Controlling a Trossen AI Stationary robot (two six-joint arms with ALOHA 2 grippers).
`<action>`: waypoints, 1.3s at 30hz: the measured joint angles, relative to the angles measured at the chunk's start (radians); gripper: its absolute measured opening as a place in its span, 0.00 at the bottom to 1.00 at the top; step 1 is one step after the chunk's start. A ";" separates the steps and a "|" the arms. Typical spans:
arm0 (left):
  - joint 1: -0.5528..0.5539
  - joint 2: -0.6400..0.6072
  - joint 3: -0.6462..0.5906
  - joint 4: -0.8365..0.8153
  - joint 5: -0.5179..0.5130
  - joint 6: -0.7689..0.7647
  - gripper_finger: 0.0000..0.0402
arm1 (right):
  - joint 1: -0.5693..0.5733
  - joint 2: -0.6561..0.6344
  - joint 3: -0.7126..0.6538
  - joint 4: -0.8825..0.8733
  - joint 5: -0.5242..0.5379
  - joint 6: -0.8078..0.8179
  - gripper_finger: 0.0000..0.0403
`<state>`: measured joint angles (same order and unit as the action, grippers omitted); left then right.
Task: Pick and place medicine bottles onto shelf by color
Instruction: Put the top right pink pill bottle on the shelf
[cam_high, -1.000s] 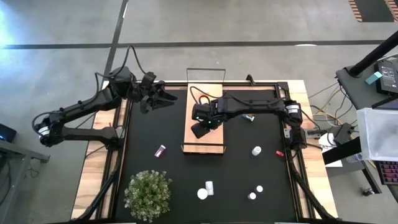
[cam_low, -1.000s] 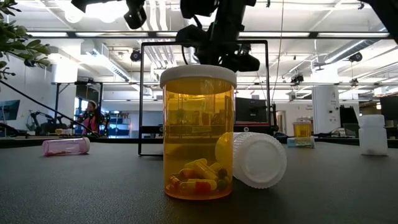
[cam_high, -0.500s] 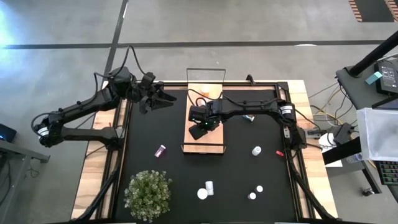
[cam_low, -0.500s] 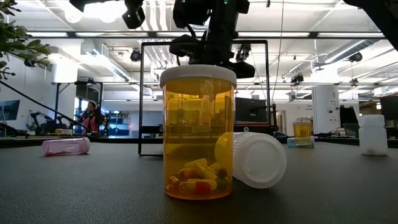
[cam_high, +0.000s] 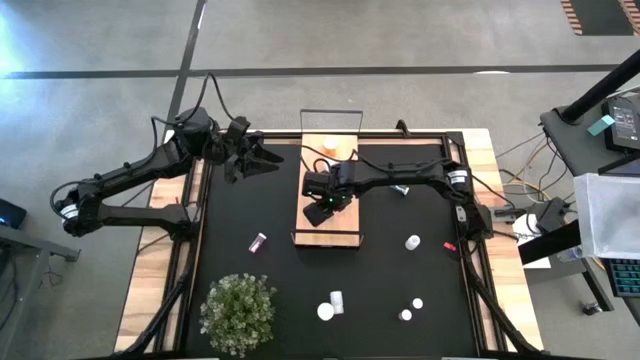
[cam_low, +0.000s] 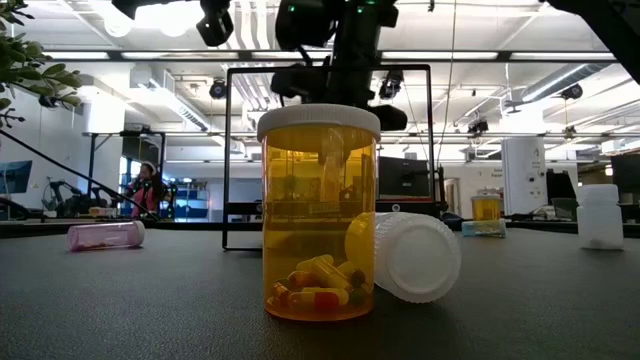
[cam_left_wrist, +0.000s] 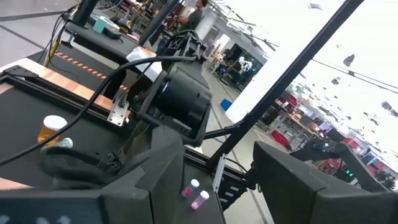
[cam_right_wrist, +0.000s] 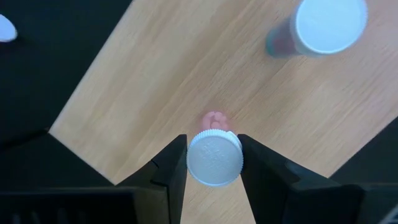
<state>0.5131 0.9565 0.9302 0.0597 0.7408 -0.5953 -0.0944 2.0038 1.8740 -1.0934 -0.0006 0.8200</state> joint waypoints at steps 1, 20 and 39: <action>0.000 0.000 0.000 0.000 0.002 0.000 0.45 | 0.000 0.004 0.000 0.004 0.000 -0.002 0.31; 0.000 0.000 -0.001 0.000 0.017 0.007 0.45 | 0.000 0.007 0.000 0.018 0.002 -0.009 0.32; 0.000 0.000 -0.001 0.000 0.017 0.008 0.45 | 0.000 0.007 0.000 0.027 0.011 -0.041 0.32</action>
<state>0.5130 0.9565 0.9295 0.0601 0.7574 -0.5871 -0.0944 2.0106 1.8736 -1.0666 0.0105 0.7789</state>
